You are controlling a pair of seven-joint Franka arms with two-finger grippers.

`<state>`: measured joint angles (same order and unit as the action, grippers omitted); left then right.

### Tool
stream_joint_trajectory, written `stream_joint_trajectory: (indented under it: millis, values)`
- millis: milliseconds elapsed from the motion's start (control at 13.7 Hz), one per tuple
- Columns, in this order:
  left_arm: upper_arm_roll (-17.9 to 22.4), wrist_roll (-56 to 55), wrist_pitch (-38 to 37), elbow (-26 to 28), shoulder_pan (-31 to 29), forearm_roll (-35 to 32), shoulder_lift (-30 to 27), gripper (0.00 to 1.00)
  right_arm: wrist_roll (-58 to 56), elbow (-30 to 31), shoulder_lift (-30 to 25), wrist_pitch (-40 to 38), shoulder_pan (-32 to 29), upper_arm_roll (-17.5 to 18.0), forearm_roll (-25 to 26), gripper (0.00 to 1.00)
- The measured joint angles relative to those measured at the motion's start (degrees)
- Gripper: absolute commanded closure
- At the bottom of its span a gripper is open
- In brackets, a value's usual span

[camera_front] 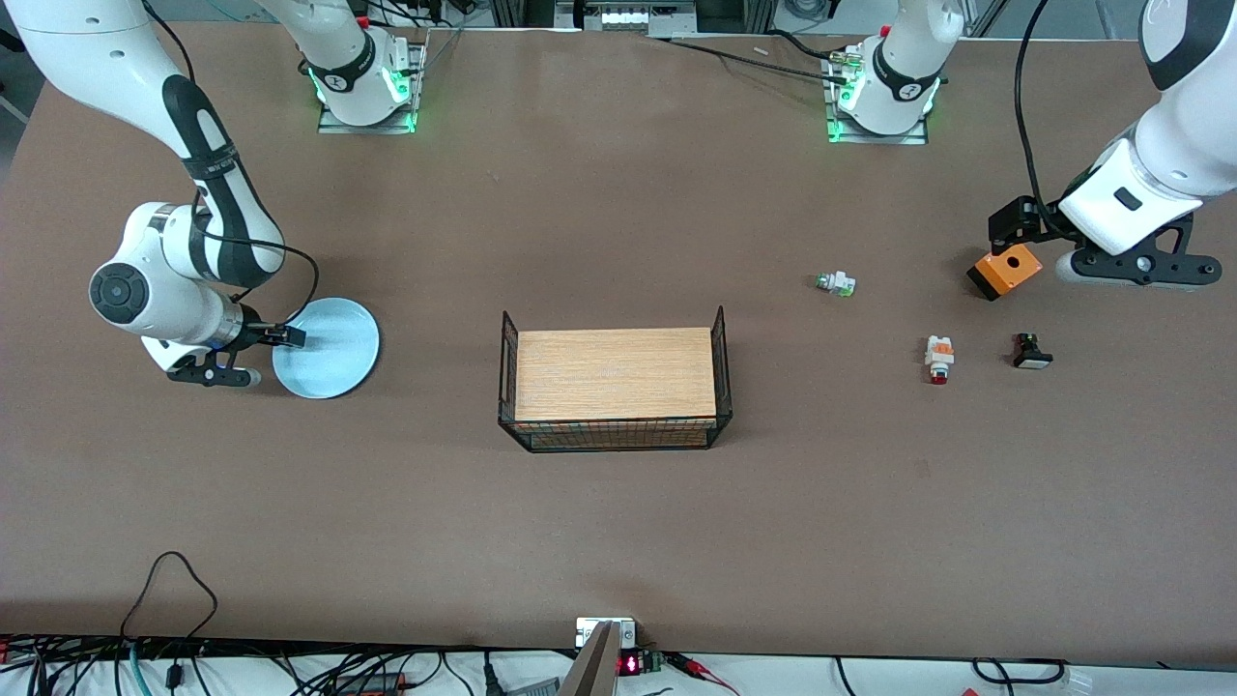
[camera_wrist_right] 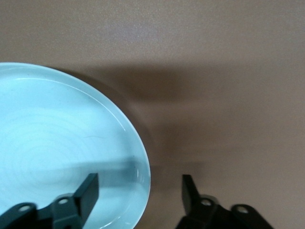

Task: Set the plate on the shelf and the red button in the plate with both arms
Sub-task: 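Grip the rim of the light blue plate with the right gripper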

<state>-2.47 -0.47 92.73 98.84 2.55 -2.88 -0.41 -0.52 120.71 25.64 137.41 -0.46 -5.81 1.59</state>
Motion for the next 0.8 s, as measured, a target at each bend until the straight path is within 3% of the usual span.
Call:
stream_joint_trajectory:
  millis: [73, 292, 803]
  values:
    - [0.0, 0.0, 0.0, 0.0, 0.0, 0.0, 0.0, 0.00, -1.1, 0.0, 0.0, 0.0, 0.0, 0.0, 0.0, 0.85]
    - [0.0, 0.0, 0.0, 0.0, 0.0, 0.0, 0.0, 0.00, -4.9, 0.0, 0.3, 0.0, 0.0, 0.0, 0.0, 0.99]
    - [0.0, 0.0, 0.0, 0.0, 0.0, 0.0, 0.0, 0.00, -5.5, -0.8, -0.4, -2.3, 0.0, 0.2, 0.0, 1.00]
